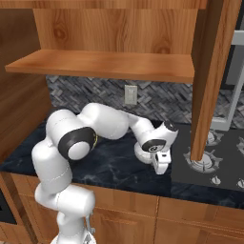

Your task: Pick up the bowls on the counter and stack them on top of one another in the open cabinet. Place the smaller bowl on top of the larger bowl.

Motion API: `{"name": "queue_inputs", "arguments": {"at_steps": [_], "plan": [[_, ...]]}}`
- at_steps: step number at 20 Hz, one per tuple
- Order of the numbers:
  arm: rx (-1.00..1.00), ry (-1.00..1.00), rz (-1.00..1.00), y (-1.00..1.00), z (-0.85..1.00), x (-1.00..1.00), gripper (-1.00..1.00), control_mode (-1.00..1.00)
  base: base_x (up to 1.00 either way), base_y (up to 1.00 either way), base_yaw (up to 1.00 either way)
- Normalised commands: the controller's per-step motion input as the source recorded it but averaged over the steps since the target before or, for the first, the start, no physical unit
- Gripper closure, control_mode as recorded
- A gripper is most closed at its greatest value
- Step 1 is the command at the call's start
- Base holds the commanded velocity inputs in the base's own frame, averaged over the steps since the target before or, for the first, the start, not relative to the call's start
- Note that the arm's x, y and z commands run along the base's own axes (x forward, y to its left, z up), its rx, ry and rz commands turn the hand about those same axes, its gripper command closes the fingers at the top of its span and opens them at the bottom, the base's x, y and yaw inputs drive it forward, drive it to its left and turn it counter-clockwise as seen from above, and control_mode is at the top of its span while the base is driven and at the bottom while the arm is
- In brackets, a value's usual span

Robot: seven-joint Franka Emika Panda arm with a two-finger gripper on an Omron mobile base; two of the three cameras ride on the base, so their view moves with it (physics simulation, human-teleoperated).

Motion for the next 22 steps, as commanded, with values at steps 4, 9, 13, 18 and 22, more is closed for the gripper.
{"name": "queue_inputs", "arguments": {"at_steps": [4,9,13,18,22], "plan": [[0.00,-0.04,0.00,0.07,0.11,-0.14,1.00,-1.00,0.00,0.00,0.00],[0.00,-0.08,0.00,0.34,0.38,-0.18,1.00,-1.00,0.00,0.00,0.00],[0.00,-0.06,0.00,0.47,0.50,-0.18,1.00,-1.00,0.00,0.00,0.00],[0.00,-0.01,0.00,0.55,0.48,-0.12,1.00,-1.00,0.00,0.00,0.00],[0.00,0.00,0.00,0.55,0.44,-0.14,1.00,-1.00,0.00,0.00,0.00]]}}
